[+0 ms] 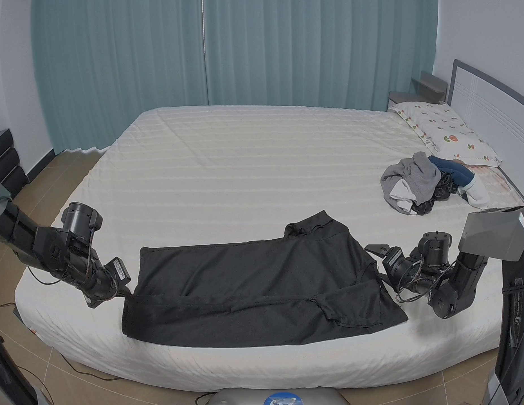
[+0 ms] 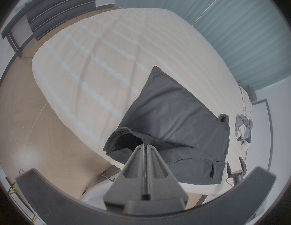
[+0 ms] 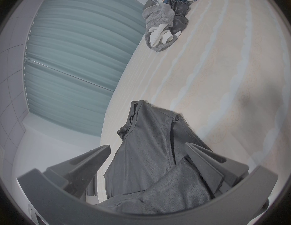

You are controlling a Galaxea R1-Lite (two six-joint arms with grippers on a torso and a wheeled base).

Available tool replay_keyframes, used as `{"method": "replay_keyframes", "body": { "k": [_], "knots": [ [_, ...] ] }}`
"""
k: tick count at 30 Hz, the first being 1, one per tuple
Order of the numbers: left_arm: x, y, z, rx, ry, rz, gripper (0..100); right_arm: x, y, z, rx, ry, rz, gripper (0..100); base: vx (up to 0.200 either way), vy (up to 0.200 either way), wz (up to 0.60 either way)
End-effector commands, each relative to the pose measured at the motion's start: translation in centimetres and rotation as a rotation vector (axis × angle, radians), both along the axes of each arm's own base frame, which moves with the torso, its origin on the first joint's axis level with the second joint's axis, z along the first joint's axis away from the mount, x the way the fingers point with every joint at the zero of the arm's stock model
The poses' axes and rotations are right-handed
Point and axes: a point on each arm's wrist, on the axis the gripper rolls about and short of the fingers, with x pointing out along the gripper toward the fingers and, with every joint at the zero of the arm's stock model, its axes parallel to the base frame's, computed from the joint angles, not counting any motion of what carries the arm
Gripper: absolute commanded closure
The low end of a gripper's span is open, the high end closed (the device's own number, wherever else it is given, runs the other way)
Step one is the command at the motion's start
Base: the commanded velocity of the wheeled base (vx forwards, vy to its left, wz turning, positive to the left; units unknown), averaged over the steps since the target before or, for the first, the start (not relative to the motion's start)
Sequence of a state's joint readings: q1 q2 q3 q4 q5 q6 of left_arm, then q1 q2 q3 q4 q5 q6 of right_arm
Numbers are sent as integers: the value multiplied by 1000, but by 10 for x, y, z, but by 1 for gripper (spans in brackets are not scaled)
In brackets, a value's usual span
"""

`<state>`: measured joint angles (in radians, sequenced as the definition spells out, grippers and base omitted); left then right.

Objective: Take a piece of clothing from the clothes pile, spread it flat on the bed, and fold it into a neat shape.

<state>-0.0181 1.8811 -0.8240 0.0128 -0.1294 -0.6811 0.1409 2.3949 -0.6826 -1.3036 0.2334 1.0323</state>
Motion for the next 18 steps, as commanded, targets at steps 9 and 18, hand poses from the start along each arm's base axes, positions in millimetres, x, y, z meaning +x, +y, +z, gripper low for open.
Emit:
{"method": "replay_keyframes", "body": {
  "k": [9, 18],
  "knots": [
    [44, 20, -69, 2, 85, 115, 100, 0, 1, -1, -2, 3, 2, 0, 0, 0, 0],
    [51, 21, -84, 36, 60, 135, 100, 0, 2, -1, -2, 3, 5, 0, 0, 0, 0]
  ]
}}
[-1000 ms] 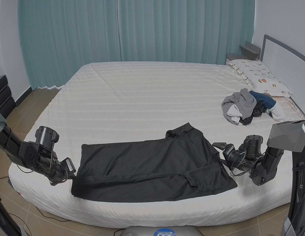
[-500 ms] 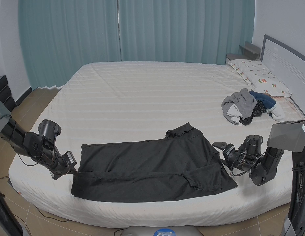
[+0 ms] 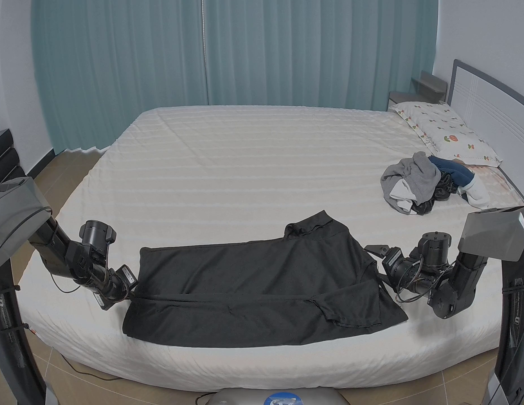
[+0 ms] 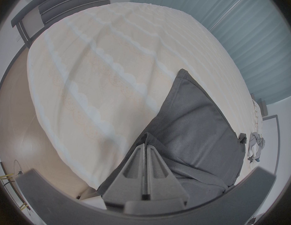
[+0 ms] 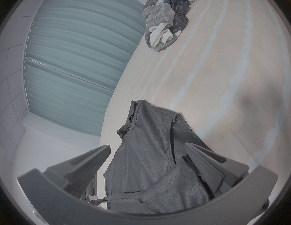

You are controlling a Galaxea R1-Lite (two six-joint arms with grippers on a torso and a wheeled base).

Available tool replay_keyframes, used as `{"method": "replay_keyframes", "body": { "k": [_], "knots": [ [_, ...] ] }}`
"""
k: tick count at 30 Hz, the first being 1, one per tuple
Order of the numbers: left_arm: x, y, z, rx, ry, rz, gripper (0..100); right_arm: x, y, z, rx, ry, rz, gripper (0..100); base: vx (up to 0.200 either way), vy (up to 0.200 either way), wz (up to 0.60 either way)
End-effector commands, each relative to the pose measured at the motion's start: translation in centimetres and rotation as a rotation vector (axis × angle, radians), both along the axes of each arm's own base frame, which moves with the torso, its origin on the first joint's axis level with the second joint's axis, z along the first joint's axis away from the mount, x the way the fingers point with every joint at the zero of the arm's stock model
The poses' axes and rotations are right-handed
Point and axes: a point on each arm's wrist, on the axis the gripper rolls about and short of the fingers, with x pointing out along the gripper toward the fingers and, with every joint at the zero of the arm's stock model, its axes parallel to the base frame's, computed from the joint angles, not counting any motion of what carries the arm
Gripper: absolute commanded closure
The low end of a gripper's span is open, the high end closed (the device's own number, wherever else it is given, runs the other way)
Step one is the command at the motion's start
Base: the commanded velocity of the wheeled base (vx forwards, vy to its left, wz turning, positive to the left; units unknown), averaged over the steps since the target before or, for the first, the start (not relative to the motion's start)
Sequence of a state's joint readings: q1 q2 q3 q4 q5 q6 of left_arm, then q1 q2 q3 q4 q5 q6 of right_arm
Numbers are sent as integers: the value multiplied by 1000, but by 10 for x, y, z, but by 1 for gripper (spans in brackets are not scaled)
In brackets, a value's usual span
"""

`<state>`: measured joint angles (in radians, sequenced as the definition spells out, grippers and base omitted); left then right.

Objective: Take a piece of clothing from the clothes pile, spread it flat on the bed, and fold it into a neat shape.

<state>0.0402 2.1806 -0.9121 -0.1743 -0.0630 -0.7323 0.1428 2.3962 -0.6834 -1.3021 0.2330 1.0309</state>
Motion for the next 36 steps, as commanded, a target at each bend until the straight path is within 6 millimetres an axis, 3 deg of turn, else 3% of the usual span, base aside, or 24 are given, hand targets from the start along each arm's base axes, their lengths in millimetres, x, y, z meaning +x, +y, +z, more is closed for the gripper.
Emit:
{"method": "replay_keyframes", "body": {
  "k": [1, 12, 13, 21, 29, 36],
  "knots": [
    [1, 0, -14, 0, 30, 1, 100, 0, 1, -1, 0, 2, 3, 0, 0, 0, 0],
    [4, 0, -17, 13, 13, 32, 100, 0, 3, -3, -2, 6, 8, 0, 0, 0, 0],
    [5, 0, -16, 13, 12, 32, 0, 0, 3, -3, -2, 6, 8, 0, 0, 0, 0],
    [5, 1, -11, -17, -14, 50, 0, 0, -1, 2, 1, -9, -3, 0, 0, 0, 0],
    [1, -1, 16, -147, -118, 51, 0, -1, -1, 1, -1, -3, -2, 0, 0, 0, 0],
    [4, 2, 17, -212, -127, 74, 0, -1, 0, 1, -2, -2, -1, 0, 0, 0, 0]
  ]
}}
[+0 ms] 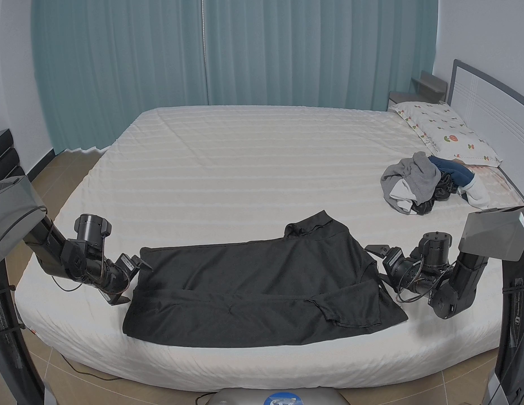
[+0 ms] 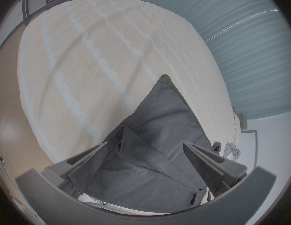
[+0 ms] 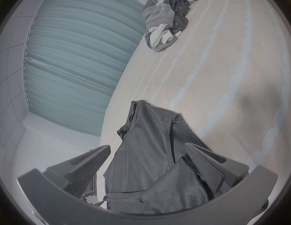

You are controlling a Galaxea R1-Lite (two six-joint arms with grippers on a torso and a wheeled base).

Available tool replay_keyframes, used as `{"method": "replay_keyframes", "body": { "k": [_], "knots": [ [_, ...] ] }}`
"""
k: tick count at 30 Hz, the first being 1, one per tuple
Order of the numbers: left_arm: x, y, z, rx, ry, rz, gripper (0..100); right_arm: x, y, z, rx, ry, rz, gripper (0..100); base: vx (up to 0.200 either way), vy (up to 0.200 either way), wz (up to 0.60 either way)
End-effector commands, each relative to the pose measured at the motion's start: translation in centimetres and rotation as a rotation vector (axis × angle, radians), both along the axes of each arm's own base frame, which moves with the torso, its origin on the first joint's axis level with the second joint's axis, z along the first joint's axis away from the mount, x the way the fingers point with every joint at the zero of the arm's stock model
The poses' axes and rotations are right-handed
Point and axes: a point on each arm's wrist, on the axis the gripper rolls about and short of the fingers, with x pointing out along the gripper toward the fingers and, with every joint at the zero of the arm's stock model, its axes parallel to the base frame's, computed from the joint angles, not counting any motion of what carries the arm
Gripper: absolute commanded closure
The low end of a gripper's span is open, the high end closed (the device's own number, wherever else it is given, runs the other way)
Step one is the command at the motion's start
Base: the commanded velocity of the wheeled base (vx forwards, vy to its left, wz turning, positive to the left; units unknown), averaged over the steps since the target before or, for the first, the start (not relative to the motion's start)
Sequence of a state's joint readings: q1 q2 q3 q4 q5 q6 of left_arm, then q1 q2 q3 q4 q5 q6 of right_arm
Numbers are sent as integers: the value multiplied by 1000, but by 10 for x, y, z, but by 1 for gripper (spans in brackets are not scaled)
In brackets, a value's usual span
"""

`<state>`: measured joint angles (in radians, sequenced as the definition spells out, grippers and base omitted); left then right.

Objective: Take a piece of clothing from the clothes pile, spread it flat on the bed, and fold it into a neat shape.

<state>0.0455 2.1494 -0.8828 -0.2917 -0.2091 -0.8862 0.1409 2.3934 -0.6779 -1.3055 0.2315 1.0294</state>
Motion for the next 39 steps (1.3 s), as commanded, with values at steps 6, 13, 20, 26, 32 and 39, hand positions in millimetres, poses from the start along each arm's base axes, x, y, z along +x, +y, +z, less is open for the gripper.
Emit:
{"method": "replay_keyframes", "body": {
  "k": [6, 13, 20, 26, 32, 39],
  "knots": [
    [2, 4, 6, -29, -28, 13, 0, 0, 2, 0, 0, 1, 5, 0, 0, 0, 0],
    [0, 4, 5, -52, -56, 27, 0, 0, 2, -1, 0, 3, 7, 0, 0, 0, 0],
    [0, 1, 3, -57, -50, 19, 0, -1, 3, -1, 0, 3, 8, 0, 86, 0, 0],
    [1, 1, 5, -58, -57, 23, 0, -1, 3, -1, 0, 3, 10, 0, 0, 0, 0],
    [4, 3, 10, -70, -75, 47, 0, -1, 3, -1, -1, 4, 10, 0, 0, 0, 0],
    [5, 5, 10, -96, -85, 62, 0, -1, 3, -1, -1, 4, 10, 0, 0, 0, 0]
  ]
}}
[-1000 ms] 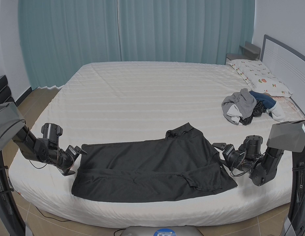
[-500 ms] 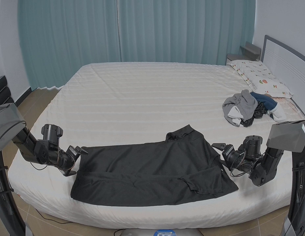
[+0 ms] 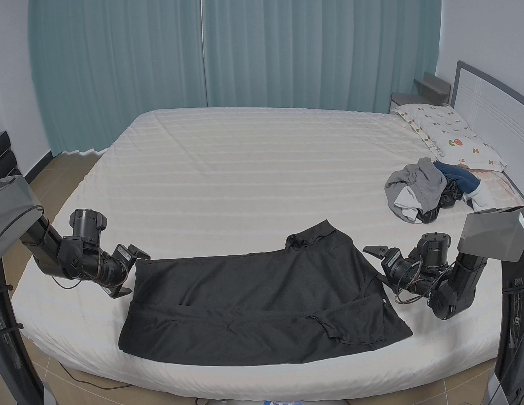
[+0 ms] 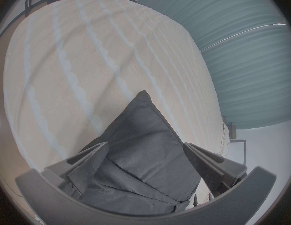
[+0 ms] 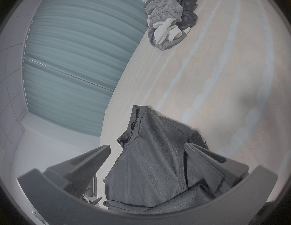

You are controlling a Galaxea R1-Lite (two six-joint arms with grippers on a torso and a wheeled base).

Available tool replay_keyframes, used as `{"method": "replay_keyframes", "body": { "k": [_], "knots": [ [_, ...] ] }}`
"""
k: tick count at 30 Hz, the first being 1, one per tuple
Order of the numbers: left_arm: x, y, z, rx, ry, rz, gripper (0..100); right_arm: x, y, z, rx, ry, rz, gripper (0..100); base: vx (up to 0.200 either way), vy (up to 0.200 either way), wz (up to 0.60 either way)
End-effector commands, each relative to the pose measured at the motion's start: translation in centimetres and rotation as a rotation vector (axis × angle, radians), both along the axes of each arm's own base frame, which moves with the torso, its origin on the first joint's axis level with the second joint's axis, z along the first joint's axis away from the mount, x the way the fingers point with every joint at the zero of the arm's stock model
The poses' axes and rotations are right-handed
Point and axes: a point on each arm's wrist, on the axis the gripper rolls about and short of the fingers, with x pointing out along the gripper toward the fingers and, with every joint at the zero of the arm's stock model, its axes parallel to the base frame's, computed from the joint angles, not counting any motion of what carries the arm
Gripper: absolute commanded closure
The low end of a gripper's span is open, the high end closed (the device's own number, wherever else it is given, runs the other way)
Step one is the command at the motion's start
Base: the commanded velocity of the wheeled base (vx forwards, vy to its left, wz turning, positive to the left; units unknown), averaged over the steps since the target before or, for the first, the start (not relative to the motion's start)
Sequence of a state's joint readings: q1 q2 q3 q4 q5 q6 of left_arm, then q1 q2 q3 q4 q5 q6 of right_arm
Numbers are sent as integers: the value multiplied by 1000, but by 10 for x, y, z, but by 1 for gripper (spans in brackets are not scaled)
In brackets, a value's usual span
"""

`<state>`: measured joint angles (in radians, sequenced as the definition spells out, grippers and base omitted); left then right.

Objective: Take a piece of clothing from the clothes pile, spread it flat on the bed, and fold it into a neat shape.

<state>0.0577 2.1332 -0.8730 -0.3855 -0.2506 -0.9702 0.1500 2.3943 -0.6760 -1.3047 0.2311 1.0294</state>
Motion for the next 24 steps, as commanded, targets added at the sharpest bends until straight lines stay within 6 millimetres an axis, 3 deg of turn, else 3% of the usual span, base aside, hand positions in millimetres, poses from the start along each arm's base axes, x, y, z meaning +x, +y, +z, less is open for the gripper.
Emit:
{"method": "replay_keyframes", "body": {
  "k": [1, 3, 9, 24],
  "knots": [
    [0, 1, 1, -23, -1, 13, 0, 0, 0, -1, 0, 1, 1, 0, 0, 0, 0],
    [0, 3, 1, -27, -2, 19, 0, 0, 0, -1, 0, 1, 1, 0, 0, 0, 0],
    [1, 4, 0, -23, -3, 16, 0, 0, 0, 0, 0, -1, 1, 0, 0, 200, 0],
    [13, -1, 13, -6, -139, 5, 0, -1, 3, -2, -1, 7, 9, 0, 0, 0, 0]
  ]
}}
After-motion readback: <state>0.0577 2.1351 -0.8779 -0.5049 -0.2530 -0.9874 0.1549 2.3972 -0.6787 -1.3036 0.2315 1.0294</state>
